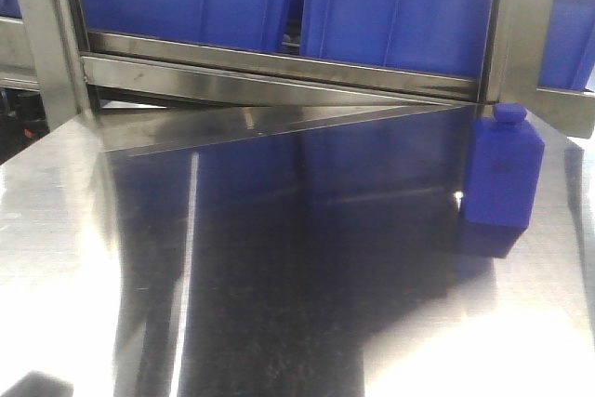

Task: Pick and sort blue part to right shelf
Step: 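Lower the right gripper over the other blue bottle-shaped part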

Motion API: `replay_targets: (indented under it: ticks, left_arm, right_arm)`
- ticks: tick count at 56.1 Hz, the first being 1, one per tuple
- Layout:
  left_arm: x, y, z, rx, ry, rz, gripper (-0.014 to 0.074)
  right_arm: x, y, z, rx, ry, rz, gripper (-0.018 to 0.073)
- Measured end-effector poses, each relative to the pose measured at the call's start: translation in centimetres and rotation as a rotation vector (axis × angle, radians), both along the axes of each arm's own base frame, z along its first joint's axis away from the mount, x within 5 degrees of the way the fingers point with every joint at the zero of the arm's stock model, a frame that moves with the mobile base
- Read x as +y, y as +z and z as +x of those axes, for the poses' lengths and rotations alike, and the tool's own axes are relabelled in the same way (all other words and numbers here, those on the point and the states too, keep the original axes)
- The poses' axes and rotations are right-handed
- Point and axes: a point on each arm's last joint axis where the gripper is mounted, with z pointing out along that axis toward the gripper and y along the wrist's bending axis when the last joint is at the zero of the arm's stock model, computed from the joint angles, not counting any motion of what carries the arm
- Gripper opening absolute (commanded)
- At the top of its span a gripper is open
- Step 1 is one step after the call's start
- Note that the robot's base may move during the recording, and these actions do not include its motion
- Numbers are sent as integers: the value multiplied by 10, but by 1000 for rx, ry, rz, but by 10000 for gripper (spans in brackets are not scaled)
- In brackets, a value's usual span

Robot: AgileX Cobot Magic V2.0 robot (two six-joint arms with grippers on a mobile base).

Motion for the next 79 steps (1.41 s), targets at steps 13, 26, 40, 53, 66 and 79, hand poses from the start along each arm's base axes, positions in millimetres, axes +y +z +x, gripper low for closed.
replay_targets:
  ticks: [13,26,40,53,66,79]
  left_arm:
    - [15,-13,-48,-198,7,-56,375]
    - [24,-22,-74,-318,7,-64,375]
    - [29,-10,-87,-470,9,-61,375]
    - [29,-9,-87,-485,9,-60,375]
    - [29,-9,-87,-488,8,-58,374]
    - [29,-9,-87,-488,8,-58,374]
  right_arm:
    - [2,43,-9,3,24,-4,62]
    - [5,108,-2,145,61,-7,426]
    - [17,149,37,311,178,55,582]
    - [26,150,77,515,217,65,582]
    - [46,178,129,751,310,51,582]
    - [83,168,180,956,296,33,581]
